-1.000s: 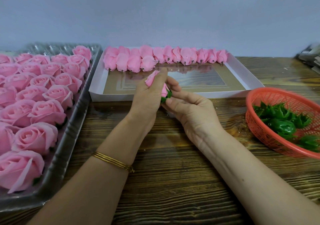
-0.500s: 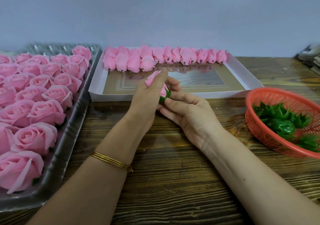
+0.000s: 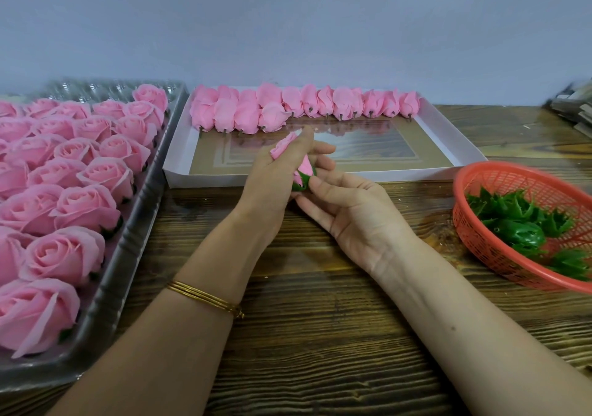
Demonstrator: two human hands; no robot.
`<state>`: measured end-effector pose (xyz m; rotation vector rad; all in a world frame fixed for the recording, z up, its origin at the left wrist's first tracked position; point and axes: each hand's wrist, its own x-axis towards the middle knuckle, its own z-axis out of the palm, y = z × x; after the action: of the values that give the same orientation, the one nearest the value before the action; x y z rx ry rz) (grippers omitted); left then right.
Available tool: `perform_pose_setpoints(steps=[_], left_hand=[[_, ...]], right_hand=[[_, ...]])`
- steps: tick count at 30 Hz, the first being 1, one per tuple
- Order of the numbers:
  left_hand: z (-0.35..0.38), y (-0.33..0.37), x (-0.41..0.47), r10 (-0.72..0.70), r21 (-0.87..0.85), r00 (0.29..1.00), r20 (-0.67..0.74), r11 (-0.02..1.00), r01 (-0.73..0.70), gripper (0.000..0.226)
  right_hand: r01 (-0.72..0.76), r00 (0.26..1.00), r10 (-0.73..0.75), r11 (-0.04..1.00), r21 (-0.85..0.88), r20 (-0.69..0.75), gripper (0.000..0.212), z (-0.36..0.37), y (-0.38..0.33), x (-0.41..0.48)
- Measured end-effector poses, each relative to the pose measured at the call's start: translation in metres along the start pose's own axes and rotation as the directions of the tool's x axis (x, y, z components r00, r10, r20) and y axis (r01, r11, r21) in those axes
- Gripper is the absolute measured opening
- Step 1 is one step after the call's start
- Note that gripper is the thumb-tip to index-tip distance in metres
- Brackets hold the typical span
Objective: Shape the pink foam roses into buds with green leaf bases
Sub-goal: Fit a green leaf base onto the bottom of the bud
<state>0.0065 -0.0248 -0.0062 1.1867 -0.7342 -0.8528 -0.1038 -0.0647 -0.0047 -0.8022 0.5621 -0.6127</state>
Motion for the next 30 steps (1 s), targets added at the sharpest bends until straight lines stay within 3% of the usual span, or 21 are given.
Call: perform_pose_setpoints(steps=[16,22,26,30], left_hand=[[-0.001,0.0,-0.003,0.007,0.061,0.998,0.065,0.998,-0.011,0.029],[0.0,0.0,-0.005,0.03,0.083,0.999,0.017,0.996,-0.031,0.03],[0.001,0.0,-0.004,0.03,0.077,0.999,0.029,0.996,-0.032,0.029],[0.0,-0.001,-0.005,0.036,0.084,0.998,0.043,0.996,-0.04,0.028]], right_hand=[[0.084,0.996,-0.084,0.996,-0.019,0.033,0.022,0.001,-0.003,-0.002],[0.019,0.995,-0.014,0.998,-0.054,0.096,0.022,-0.002,-0.004,-0.002],[-0.065,0.99,0.064,0.998,0.01,0.122,0.03,-0.004,-0.011,0.001],[-0.026,0.996,0.025,1.0,0.006,0.089,0.027,-0.005,-0.009,0.001]])
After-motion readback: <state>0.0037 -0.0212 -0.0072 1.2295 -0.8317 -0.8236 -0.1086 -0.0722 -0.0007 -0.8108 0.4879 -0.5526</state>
